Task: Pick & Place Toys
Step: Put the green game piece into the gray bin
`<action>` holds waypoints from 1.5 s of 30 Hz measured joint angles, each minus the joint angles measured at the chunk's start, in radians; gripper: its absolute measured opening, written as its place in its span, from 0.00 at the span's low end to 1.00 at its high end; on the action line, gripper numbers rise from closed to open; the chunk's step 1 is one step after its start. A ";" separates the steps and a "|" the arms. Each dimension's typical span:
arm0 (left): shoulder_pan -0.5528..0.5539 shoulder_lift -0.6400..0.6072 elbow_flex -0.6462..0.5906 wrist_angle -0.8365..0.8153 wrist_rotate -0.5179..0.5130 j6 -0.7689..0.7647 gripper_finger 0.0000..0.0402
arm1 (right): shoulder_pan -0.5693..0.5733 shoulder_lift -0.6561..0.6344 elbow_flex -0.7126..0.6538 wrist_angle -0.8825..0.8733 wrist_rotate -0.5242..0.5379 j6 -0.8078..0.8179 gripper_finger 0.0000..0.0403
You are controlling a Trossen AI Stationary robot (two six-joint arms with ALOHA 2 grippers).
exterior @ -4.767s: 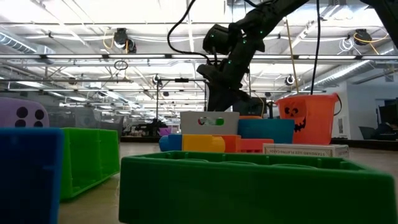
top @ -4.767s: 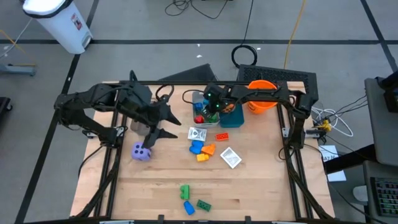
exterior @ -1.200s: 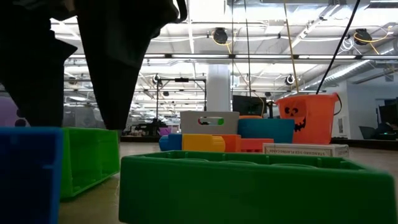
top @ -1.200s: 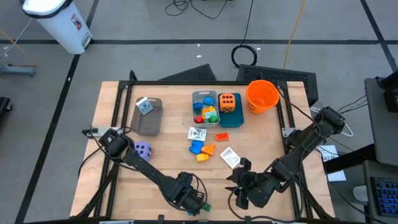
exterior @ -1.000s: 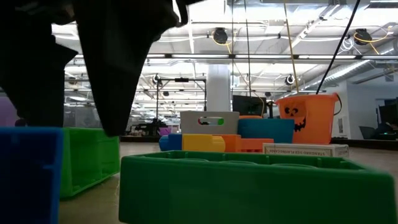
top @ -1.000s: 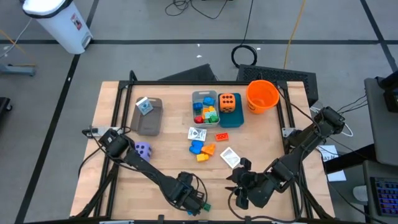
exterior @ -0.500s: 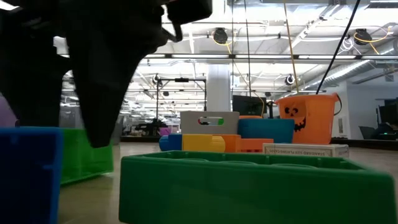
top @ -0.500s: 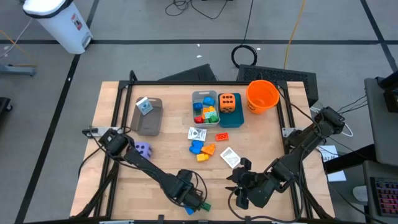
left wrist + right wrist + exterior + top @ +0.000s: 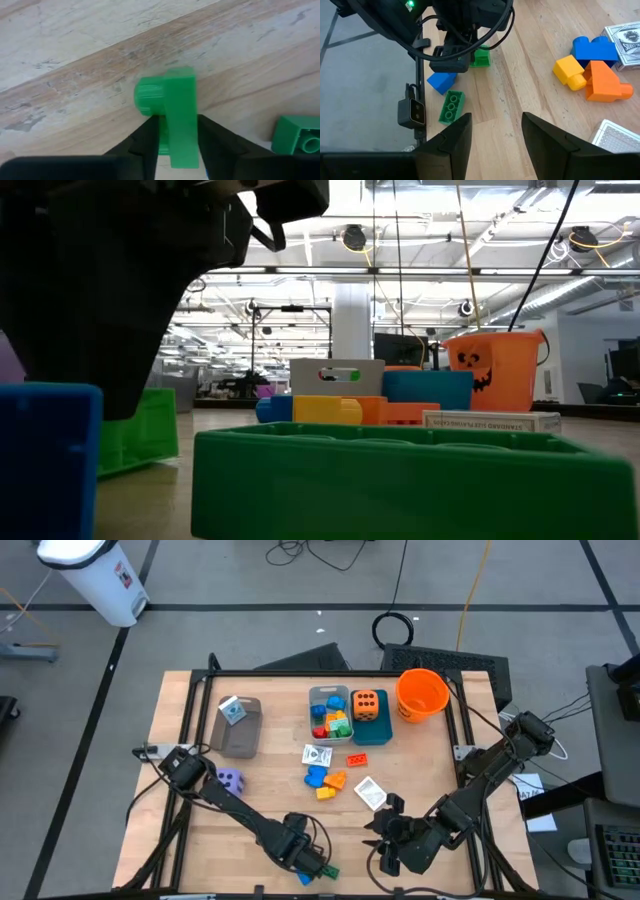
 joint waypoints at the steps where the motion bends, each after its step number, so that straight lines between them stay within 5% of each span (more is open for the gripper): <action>1: 0.000 0.000 0.000 0.002 0.000 0.000 0.29 | 0.000 0.000 0.000 0.000 0.000 -0.004 0.41; 28: 0.020 -0.121 -0.005 -0.042 -0.116 0.169 0.21 | 0.000 -0.004 0.000 0.007 0.000 -0.044 0.41; 38: 0.057 -0.362 -0.003 -0.061 -0.398 0.298 0.21 | -0.025 -0.065 0.001 0.106 0.000 -0.097 0.41; 45: 0.071 -0.526 -0.002 0.101 -0.600 0.541 0.23 | -0.080 -0.120 0.001 0.271 0.000 -0.188 0.41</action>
